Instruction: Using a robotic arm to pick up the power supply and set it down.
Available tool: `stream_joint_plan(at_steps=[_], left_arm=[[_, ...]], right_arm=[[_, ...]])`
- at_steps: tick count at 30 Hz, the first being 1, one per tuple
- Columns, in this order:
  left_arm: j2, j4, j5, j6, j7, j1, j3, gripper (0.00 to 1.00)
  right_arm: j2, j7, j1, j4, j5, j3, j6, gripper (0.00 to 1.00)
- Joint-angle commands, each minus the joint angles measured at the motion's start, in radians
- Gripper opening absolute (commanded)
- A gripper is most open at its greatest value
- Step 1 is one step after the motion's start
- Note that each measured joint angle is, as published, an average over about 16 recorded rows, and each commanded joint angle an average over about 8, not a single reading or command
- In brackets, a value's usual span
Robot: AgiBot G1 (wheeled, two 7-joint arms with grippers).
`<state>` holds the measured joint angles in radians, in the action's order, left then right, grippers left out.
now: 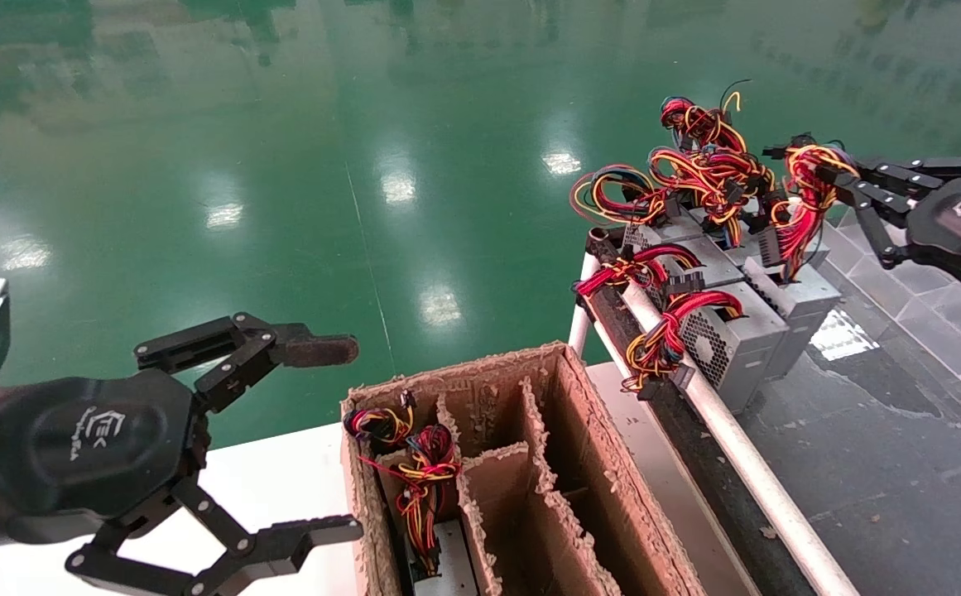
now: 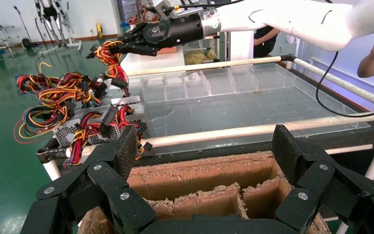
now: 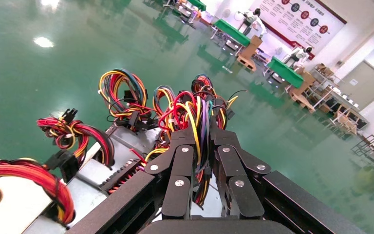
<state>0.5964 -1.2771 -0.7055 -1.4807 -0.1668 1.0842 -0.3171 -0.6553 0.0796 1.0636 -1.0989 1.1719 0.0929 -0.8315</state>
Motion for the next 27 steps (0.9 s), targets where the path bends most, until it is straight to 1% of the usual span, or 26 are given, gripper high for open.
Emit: stream_joint_plan(at_steps=[1,3,5,11,17,27], left_arm=[[0.0,0.0,0.0,0.0,0.0,0.0,0.0,1.0],[0.0,0.0,0.0,0.0,0.0,0.0,0.0,1.0],[0.0,0.0,0.0,0.0,0.0,0.0,0.0,1.0],[0.0,0.0,0.0,0.0,0.0,0.0,0.0,1.0],[0.0,0.0,0.0,0.0,0.0,0.0,-0.001,1.0],[0.0,0.0,0.001,0.0,0.0,0.0,-0.001,1.0]], right_arm=[[-0.014,0.01,0.023,0.022,0.007,0.01,-0.007,0.62],[-0.019,0.016,0.038,0.039,0.007,0.016,-0.022,0.86],[-0.021,0.021,0.049,0.055,0.006,0.021,-0.039,1.0],[-0.022,0.033,0.071,0.086,0.005,0.028,-0.069,1.0],[-0.018,0.032,0.077,0.1,0.015,0.037,-0.078,1.0],[0.005,-0.033,0.093,0.106,0.022,0.049,-0.094,1.0]])
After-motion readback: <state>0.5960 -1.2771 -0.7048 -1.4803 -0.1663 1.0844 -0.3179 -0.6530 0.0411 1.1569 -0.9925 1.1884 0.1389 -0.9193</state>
